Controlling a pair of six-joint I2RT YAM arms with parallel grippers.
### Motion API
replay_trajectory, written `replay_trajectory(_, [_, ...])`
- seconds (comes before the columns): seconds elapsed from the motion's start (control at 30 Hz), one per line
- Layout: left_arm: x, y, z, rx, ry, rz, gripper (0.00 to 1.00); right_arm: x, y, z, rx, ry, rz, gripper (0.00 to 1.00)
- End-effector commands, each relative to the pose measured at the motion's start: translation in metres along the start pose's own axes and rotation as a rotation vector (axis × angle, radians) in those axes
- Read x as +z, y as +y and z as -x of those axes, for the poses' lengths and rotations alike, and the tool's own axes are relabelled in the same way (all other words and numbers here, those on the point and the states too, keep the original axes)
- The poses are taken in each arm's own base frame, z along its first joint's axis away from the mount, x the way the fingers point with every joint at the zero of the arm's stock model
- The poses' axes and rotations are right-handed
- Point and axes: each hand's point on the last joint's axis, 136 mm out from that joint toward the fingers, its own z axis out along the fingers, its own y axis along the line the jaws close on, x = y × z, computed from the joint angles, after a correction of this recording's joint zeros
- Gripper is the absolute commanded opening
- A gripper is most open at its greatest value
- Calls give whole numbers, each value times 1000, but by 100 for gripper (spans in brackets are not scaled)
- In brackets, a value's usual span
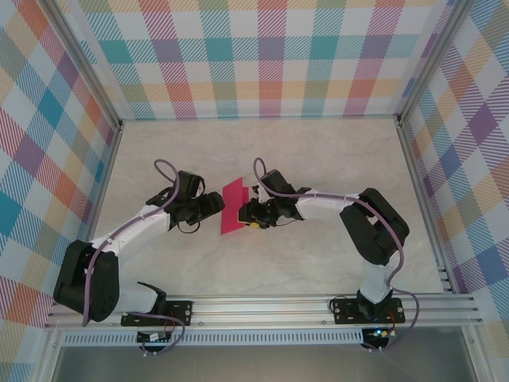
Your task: Fold a paper plane with a square sheet of paper (pick it up from the middle)
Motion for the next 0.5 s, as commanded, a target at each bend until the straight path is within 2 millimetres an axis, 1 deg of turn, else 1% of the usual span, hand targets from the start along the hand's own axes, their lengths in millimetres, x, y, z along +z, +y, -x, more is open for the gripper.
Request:
replay_trajectory(0.0, [-4,1,3,-20,-20,-23,78,2,7,13,-12,-42,-5,24])
replay_trajectory(0.03, [-4,1,3,-20,-22,-27,81,0,4,13,-12,-46,-19,19])
replay_trajectory(0.1, [-3,-3,2,-15,-18,-50,86,-3,-2,9,-13,-36,-41,12])
replay_trajectory(0.13, [-3,-9,4,-10,-25,-84,90,-6,-5,6,-14,-25,-55,10])
replay_trajectory(0.17, [-2,-15,4,-4,-21,-113,97,-11,-9,2,-13,-16,-69,8])
replay_trajectory(0.2, [-2,-20,4,3,-14,-145,100,-16,-12,-1,-10,-6,-79,8])
replay_trajectory(0.37, [3,-53,-2,32,40,-326,99,-45,-25,-18,-8,66,-123,7])
replay_trajectory(0.47, [7,-67,-7,37,79,-409,93,-55,-27,-23,-7,101,-133,7])
